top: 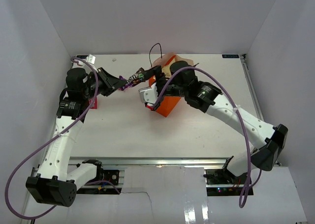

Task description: Place the snacks into the paper bag

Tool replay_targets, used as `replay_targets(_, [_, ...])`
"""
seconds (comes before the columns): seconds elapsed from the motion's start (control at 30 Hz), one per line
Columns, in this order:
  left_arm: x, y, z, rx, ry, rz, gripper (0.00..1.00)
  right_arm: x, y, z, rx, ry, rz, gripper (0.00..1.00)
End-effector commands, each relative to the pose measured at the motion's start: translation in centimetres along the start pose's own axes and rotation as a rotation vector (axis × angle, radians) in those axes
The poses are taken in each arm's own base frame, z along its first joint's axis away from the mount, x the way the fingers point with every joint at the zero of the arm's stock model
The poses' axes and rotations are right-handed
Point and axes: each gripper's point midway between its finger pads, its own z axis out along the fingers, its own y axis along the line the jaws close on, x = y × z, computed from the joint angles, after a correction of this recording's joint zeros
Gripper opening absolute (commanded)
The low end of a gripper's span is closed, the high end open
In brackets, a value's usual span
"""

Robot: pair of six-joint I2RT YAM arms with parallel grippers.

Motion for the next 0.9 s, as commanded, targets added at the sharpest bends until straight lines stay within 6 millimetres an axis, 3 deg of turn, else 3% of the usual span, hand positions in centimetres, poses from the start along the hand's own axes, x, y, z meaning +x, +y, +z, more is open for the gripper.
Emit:
replay_targets(0.0, [1.4,-1.7,-1.5,0.063,0.055,-0.048,0.00,-1.3,-3.9,1.2,0.115,0.038,-0.168,0.97])
replay_targets(0.27, [3.3,-1.5,-2.0,0.074,0.120,-0.118,0.00,0.3,-2.4,5.1,0.055,0.136,-0.278,1.00])
replay_targets(0.37, [3.7,-1.4,-2.1,0.075,0.135,-0.126,0.01,0.7,-2.6,5.5,0.062,0.164,-0.304,0.83])
replay_targets(0.4, [3.8,-1.4,-2.1,0.075,0.135,-0.129,0.02,0.8,-2.5,5.6,0.058,0.168,-0.304,0.71])
replay_targets(0.5, [3.6,-1.4,-2.1,0.069,0.128,-0.141,0.04,0.6,-2.7,5.3,0.063,0.163,-0.306,0.48])
replay_targets(0.6, [3.4,-1.5,-2.0,0.066,0.121,-0.159,0.09,0.6,-2.6,4.9,0.063,0.167,-0.315,0.36])
replay_targets(0.7, [2.7,-2.2,-2.0,0.080,0.104,-0.169,0.26,0.4,-2.6,4.3,0.071,0.166,-0.313,0.29])
replay_targets(0.73, [2.1,-2.7,-2.2,0.088,0.089,-0.165,0.43,0.2,-2.6,4.1,0.075,0.157,-0.310,0.29])
replay_targets(0.83, [0.7,-3.8,-2.5,0.103,0.036,-0.132,0.74,-0.4,-3.4,2.9,0.105,0.139,-0.275,0.28])
replay_targets(0.87, [-0.3,-4.7,-2.9,0.118,0.003,-0.106,0.78,-0.8,-3.9,2.4,0.121,0.131,-0.268,0.27])
